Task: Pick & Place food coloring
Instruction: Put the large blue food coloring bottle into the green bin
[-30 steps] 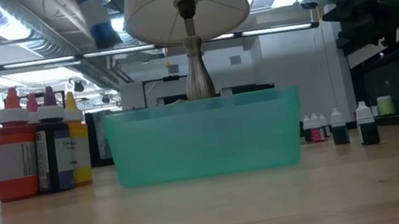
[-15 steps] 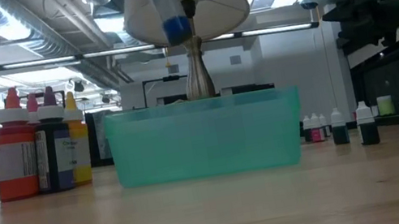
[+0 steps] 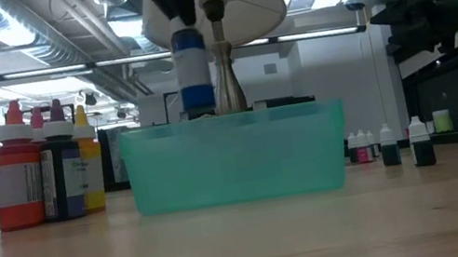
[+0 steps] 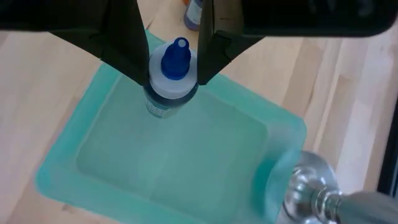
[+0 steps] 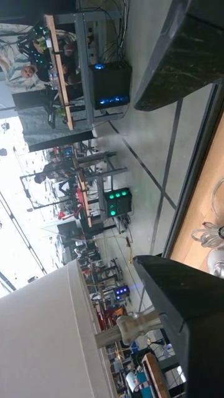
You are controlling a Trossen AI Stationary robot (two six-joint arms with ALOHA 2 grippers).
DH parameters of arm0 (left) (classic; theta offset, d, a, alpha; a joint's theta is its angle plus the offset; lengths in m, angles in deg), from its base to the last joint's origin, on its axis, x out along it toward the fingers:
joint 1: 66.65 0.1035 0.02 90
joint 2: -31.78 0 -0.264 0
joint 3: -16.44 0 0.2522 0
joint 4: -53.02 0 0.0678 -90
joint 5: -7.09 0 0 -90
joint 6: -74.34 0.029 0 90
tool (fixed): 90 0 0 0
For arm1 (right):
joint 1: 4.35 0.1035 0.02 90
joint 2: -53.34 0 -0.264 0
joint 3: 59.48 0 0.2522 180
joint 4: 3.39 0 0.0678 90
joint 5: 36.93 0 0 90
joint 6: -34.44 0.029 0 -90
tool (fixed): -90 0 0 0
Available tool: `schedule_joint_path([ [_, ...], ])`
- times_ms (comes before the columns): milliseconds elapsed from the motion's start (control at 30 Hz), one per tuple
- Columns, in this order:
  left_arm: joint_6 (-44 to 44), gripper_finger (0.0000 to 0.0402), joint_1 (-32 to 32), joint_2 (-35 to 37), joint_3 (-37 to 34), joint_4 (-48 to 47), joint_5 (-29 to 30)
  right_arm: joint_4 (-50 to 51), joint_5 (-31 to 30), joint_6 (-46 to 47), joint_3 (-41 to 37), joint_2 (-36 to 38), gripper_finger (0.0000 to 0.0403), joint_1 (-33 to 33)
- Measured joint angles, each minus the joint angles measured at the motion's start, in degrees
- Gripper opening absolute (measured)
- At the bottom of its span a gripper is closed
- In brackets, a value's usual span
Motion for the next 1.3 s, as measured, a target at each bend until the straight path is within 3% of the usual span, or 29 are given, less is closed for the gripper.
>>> schedule_joint_path([
  [233,-2.99,0.0108,-0.42,-1.09,-0.08,-2.37,-0.03,0.03,0.00,0.00,-0.01,-0.01,0.0399,-0.02],
  [400,-4.80,0.0108,-0.93,-1.35,-3.90,-1.61,-0.04,0.11,0.00,0.00,0.00,-0.02,0.0399,-0.02],
  [1033,-4.87,0.0105,-2.22,-1.09,-16.37,10.65,-5.80,0.22,0.00,0.00,0.00,-0.02,0.0399,-0.01],
  [1300,-4.83,0.0158,-2.22,-1.09,-16.56,10.53,-7.64,0.22,0.00,-0.01,0.00,-0.02,0.0399,-0.01],
])
